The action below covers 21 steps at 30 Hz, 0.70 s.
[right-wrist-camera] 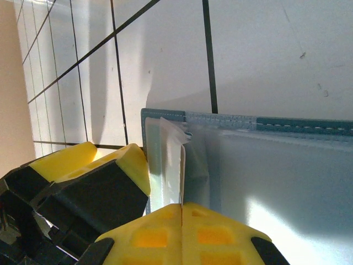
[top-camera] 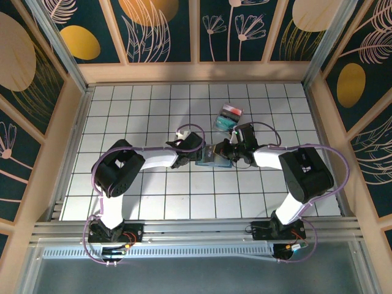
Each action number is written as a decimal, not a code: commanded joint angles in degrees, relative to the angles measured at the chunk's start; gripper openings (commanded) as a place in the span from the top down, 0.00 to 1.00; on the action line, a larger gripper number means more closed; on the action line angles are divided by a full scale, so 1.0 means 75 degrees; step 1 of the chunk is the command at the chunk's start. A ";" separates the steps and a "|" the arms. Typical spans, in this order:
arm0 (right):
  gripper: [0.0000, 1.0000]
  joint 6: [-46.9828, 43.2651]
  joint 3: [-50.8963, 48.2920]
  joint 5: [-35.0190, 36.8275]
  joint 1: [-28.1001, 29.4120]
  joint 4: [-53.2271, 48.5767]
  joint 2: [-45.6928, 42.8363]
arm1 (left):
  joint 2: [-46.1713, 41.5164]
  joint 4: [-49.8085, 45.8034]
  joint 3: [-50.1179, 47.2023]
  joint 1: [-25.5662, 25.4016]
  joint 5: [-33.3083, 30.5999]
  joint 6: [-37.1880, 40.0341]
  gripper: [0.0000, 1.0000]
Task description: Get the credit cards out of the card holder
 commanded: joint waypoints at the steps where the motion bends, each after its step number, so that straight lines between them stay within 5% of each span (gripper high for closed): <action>1: 0.94 -0.0258 0.0253 0.0170 -0.0045 -0.0280 0.0011 | 0.0013 -0.0760 0.0230 -0.0031 0.0014 0.0090 0.01; 21: 0.94 -0.0371 0.0396 0.0158 -0.0044 -0.0483 0.0127 | 0.0351 -0.0248 0.0765 -0.0024 0.0843 0.0763 0.01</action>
